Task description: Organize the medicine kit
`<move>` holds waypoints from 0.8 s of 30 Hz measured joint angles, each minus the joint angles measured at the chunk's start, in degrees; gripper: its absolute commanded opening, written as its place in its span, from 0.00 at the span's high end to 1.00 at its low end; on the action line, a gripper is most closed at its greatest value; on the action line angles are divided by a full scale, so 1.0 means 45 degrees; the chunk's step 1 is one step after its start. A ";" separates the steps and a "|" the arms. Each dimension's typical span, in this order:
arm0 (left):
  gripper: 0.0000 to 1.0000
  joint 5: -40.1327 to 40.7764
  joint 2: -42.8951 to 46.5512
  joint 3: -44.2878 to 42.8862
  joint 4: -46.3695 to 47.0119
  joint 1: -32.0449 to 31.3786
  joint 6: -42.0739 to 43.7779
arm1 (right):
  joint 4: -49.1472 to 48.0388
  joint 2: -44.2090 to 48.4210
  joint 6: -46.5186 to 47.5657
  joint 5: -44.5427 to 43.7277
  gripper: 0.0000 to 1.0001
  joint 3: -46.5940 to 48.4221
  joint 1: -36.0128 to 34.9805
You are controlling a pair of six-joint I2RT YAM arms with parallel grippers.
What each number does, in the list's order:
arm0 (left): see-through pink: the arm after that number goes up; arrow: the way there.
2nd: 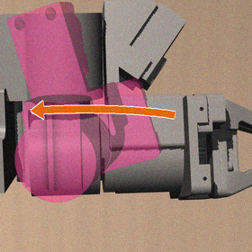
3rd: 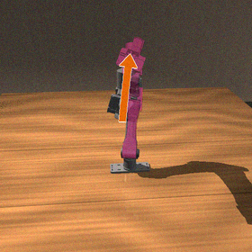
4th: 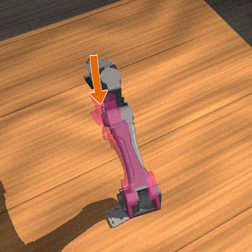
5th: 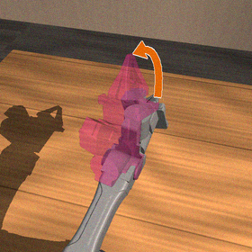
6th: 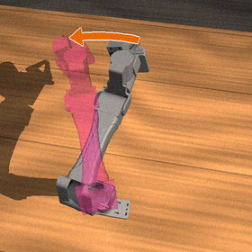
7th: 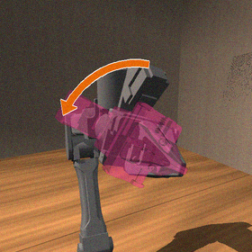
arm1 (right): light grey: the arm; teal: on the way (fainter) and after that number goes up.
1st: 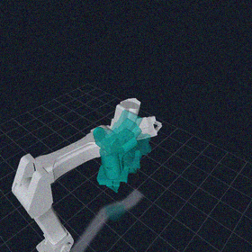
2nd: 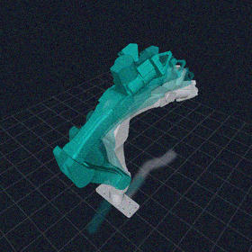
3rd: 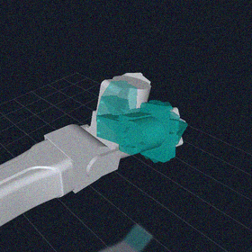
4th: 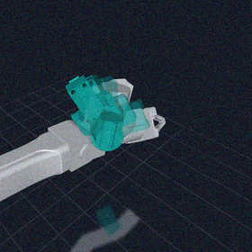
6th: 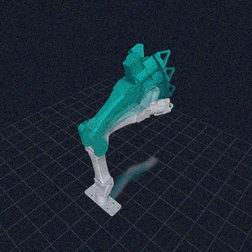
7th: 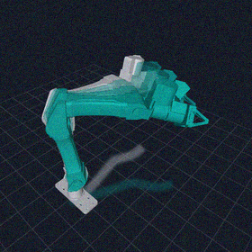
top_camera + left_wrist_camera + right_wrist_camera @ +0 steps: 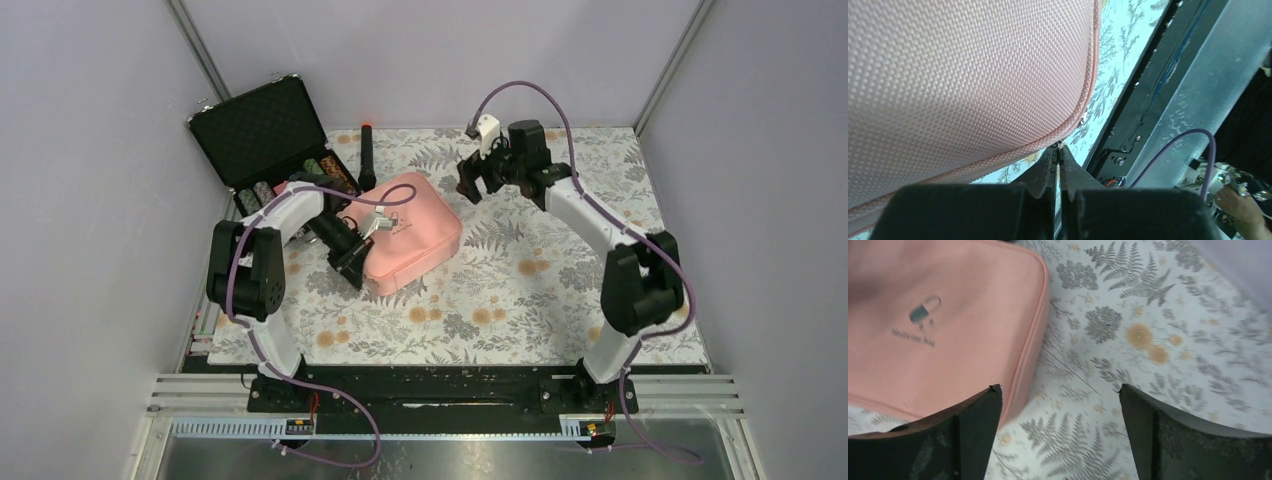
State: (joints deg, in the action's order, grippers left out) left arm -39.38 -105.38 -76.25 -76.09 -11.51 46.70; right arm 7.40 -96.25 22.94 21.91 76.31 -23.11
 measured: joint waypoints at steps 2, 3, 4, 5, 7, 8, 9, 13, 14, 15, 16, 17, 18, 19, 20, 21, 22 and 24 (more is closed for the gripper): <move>1.00 0.0583 0.0447 0.0384 0.0345 -0.0078 -0.0219 | -0.0131 -0.1064 -0.1467 0.0495 0.01 0.1001 0.0330; 1.00 0.0826 0.0588 0.0510 0.0539 -0.0121 -0.0325 | -0.0160 -0.1651 -0.2171 0.0772 0.00 0.1457 0.0345; 1.00 0.1054 0.0704 0.0636 0.0738 -0.0146 -0.0432 | -0.0180 -0.2191 -0.2744 0.1064 0.01 0.1831 0.0325; 1.00 0.1234 0.0811 0.0724 0.0874 -0.0160 -0.0520 | -0.0141 -0.2730 -0.3327 0.1341 0.01 0.2215 0.0291; 1.00 0.1705 0.1015 0.0816 0.1069 -0.0170 -0.0714 | 0.0000 -0.4070 -0.4600 0.1996 0.01 0.3225 0.0209; 1.00 0.1865 0.1073 0.0816 0.1117 -0.0170 -0.0782 | 0.0107 -0.4711 -0.5168 0.2263 0.00 0.3706 0.0180; 1.00 0.1982 0.1112 0.0816 0.1171 -0.0170 -0.0845 | 0.0189 -0.5197 -0.5605 0.2443 0.00 0.4027 0.0165; 0.92 0.1962 0.1146 0.0816 0.1243 -0.0340 -0.1214 | 0.0461 -0.6319 -0.7208 0.2934 0.01 0.4371 0.0160; 0.79 0.1914 0.1146 0.0826 0.1219 -0.0432 -0.1268 | 0.0491 -0.6397 -0.7538 0.2997 0.01 0.4333 0.0160; 0.68 0.1860 0.1146 0.0835 0.1185 -0.0563 -0.1302 | 0.0520 -0.6411 -0.7742 0.3045 0.00 0.4303 0.0160; 0.58 0.1773 0.1141 0.0840 0.1166 -0.0777 -0.1423 | 0.0515 -0.6411 -0.7956 0.3075 0.01 0.4265 0.0160; 0.50 0.1676 0.1141 0.0850 0.1161 -0.1030 -0.1545 | 0.0466 -0.6407 -0.8121 0.3113 0.00 0.4260 0.0165; 0.33 0.1656 0.1156 0.0869 0.1122 -0.1205 -0.1661 | 0.0418 -0.6387 -0.8233 0.3152 0.00 0.4250 0.0185; 0.26 0.1690 0.1205 0.0894 0.1098 -0.1379 -0.1865 | 0.0359 -0.6334 -0.8340 0.3167 0.00 0.4153 0.0243; 0.22 0.1792 0.1273 0.0908 0.1103 -0.1433 -0.1860 | 0.0350 -0.6217 -0.8388 0.3167 0.00 0.4022 0.0267; 0.20 0.1977 0.1384 0.0908 0.1112 -0.1447 -0.1996 | 0.0364 -0.5969 -0.8398 0.3147 0.00 0.3769 0.0296; 0.16 0.2322 0.1569 0.0899 0.1205 -0.1365 -0.2074 | 0.0505 -0.5683 -0.8344 0.3045 0.00 0.3580 0.0423; 0.01 0.3021 0.2040 0.0699 0.1307 -0.0889 -0.2040 | 0.0996 -0.4828 -0.7941 0.2497 0.00 0.3206 0.0675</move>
State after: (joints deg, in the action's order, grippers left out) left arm -25.78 -96.20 -73.10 -70.22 -15.51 37.52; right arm 11.88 -117.97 -12.80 33.15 90.74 -20.08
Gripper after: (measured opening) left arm 0.819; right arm 0.993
